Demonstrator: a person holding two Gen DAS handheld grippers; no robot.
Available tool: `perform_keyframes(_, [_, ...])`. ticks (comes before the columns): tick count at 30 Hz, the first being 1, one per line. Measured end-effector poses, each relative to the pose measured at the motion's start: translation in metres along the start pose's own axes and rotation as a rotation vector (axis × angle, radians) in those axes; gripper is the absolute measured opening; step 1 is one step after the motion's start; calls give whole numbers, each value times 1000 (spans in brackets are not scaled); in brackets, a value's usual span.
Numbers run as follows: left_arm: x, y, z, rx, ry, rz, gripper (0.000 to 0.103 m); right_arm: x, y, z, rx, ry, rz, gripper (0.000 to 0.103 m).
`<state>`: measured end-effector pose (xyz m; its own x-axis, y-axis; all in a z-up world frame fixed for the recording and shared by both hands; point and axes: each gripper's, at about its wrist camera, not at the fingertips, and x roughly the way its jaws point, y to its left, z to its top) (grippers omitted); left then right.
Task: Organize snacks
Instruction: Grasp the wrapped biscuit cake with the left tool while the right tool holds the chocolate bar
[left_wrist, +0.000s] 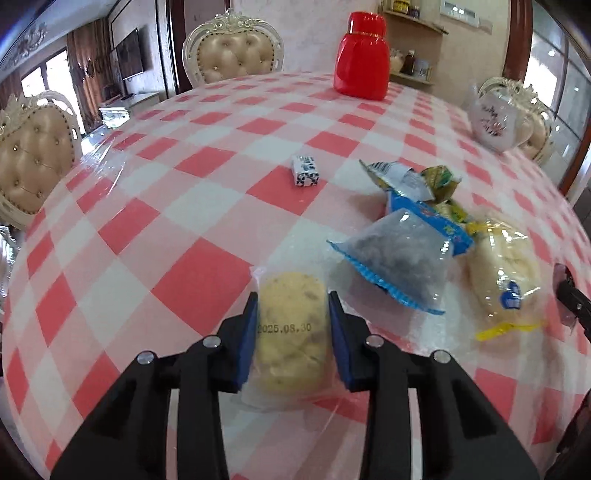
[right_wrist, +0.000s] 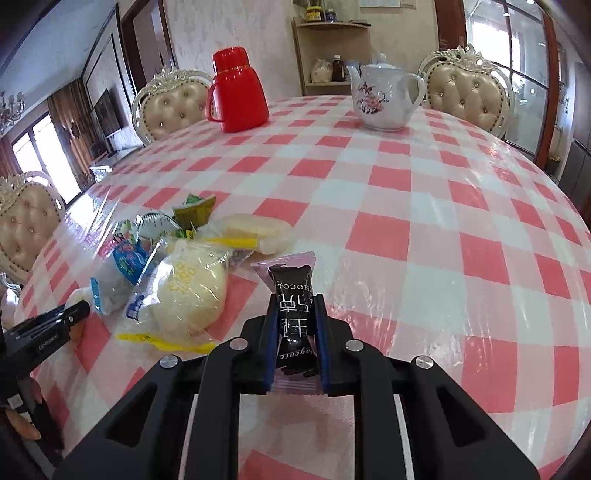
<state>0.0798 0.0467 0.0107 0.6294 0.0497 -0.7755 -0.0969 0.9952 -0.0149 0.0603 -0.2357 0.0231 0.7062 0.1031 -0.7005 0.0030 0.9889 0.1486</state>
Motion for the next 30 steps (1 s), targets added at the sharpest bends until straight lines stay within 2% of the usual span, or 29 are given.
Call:
perform_keyframes(6, [-17, 5, 1, -51, -70, -49, 36, -11, -6, -6, 50, -19, 30, 18])
perform_keyframes(12, [-26, 11, -8, -93, -69, -77, 37, -22, -12, -17, 100, -15, 84, 18])
perform_keyframes(18, [-40, 11, -29, -101, -70, -129, 37, -42, -5, -33, 125, -18, 163, 18])
perform_keyframes(30, [-80, 11, -72, -92, -108, -182, 37, -88, 30, -81, 98, -29, 271, 18])
